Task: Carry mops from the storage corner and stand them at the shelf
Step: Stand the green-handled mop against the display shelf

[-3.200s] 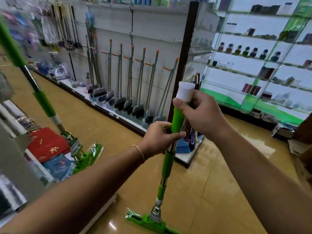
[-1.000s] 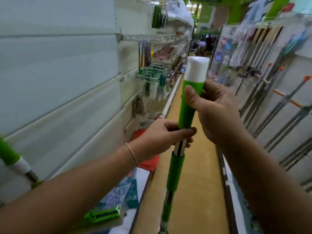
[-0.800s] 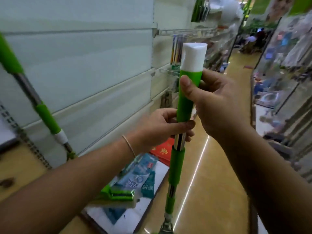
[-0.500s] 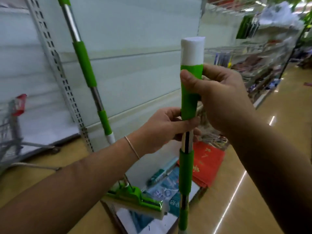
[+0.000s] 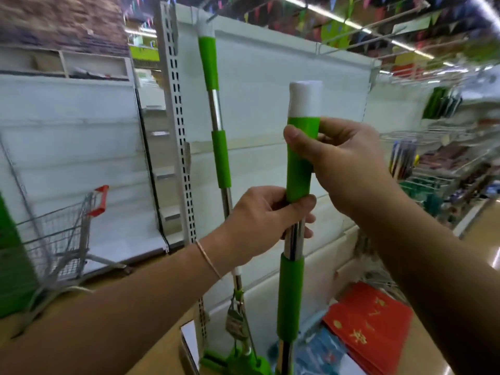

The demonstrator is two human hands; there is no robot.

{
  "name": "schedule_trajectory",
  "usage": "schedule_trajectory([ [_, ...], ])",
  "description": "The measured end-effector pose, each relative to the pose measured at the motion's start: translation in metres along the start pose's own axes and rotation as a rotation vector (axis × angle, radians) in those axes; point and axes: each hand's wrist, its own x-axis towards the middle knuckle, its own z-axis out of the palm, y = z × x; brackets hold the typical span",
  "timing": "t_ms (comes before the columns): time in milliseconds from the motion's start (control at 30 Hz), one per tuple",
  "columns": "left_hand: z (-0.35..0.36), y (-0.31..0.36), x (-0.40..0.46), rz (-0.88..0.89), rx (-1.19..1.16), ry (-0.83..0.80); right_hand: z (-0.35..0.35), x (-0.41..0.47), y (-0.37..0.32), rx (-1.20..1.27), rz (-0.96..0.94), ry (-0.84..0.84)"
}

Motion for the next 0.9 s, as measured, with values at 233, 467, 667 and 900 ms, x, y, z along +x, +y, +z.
schedule_trajectory([
  [233, -0.055, 0.052, 0.025, -0.071, 0.250, 0.013, 0.035, 0.045, -0.013, 0.038, -0.072, 0.005],
  [467, -0.070, 0.083, 0.053, -0.003, 0.299, 0.212, 0.047, 0.092, -0.020, -0.054, -0.224, 0.071],
  [667, -0.077, 0.094, 0.086, 0.042, 0.390, 0.268, 0.051, 0.131, -0.018, -0.059, -0.261, 0.079],
  [900, -0.074, 0.110, 0.109, 0.093, 0.519, 0.292, 0.041, 0.163, -0.018, 0.078, -0.275, 0.033],
])
